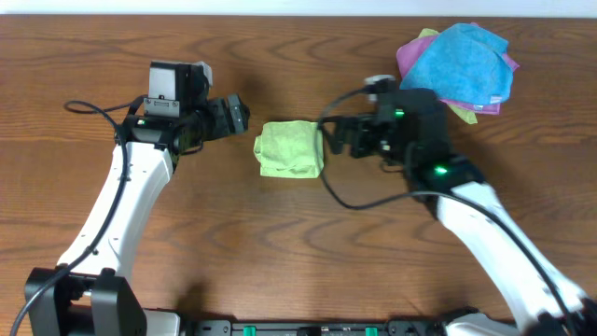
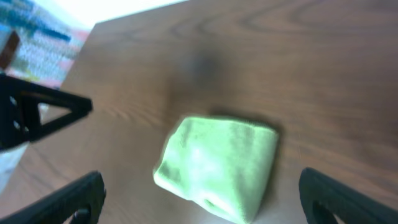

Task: Fold the cloth
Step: 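Grasp the folded green bundle with the left gripper and carry it to the upper left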

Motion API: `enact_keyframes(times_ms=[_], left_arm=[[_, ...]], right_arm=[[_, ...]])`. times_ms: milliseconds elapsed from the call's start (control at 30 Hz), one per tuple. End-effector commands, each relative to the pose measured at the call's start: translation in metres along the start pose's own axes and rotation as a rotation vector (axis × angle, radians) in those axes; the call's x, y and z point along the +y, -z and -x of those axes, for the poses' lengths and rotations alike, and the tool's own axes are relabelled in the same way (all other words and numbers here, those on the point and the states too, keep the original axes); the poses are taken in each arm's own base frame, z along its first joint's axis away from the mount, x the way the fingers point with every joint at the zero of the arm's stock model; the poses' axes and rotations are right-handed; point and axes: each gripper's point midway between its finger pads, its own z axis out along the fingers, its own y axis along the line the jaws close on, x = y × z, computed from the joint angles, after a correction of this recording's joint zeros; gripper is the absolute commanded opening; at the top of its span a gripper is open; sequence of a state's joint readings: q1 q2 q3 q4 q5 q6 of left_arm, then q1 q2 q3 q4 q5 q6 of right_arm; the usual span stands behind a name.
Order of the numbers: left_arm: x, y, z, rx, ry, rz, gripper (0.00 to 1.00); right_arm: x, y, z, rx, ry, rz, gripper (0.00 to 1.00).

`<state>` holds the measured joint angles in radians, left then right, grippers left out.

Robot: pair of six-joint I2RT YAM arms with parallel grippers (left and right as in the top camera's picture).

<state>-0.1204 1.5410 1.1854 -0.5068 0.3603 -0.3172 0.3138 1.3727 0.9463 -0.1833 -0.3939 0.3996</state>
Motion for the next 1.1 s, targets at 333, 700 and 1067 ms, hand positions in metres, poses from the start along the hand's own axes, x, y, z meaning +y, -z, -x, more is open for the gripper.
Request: enact_keyframes(times_ms=[333, 700, 1067], left_arm=[[-0.002, -0.039, -0.072, 0.139, 0.248, -0.13, 0.95], [0.013, -0.066, -0.111, 0.144, 0.527, -0.101, 0.96], [0.01, -0.1, -0.128, 0.203, 0.646, -0.094, 0.95]], right_arm=[[-0.074, 0.136, -0.054, -0.075, -0.068, -0.152, 0.99], [-0.087, 0.148, -0.101, -0.132, -0.27, -0.142, 0.99], [-0.086, 0.148, -0.102, -0.133, -0.31, -0.139, 0.99]])
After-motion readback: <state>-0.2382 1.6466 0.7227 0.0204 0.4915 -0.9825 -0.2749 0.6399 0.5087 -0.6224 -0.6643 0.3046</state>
